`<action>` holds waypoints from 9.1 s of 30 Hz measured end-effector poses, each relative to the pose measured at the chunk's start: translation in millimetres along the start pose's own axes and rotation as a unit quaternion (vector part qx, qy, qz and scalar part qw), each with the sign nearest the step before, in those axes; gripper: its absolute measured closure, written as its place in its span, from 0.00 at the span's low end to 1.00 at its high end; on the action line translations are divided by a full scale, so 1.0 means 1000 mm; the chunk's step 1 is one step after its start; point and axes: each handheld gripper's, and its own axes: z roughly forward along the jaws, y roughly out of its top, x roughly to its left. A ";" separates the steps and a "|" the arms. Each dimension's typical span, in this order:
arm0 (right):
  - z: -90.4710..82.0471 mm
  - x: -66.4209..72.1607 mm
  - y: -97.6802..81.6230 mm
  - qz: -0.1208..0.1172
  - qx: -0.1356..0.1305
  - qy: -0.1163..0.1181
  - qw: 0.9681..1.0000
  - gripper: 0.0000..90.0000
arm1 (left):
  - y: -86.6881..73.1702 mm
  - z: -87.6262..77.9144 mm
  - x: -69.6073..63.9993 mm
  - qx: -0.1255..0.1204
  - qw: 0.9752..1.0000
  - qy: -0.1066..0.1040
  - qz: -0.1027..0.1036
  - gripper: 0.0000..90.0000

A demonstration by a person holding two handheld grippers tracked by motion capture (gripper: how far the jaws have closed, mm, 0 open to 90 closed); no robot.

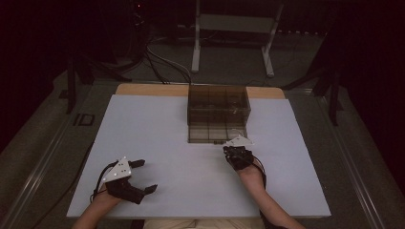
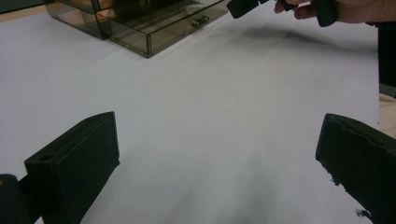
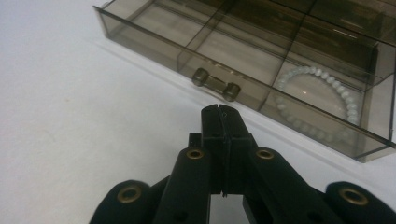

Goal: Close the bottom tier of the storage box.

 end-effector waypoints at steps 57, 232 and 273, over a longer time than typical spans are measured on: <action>0.040 -0.014 0.006 0.020 0.024 -0.023 0.999 1.00 | 0.000 0.001 0.001 0.002 1.000 -0.005 0.000 0.01; 0.083 -0.039 0.044 0.046 0.032 -0.046 0.997 1.00 | -0.001 0.002 0.000 0.009 1.000 -0.007 -0.003 0.01; 0.094 -0.045 0.055 0.041 0.030 -0.052 0.997 1.00 | -0.001 0.002 0.001 0.009 1.000 -0.008 -0.003 0.01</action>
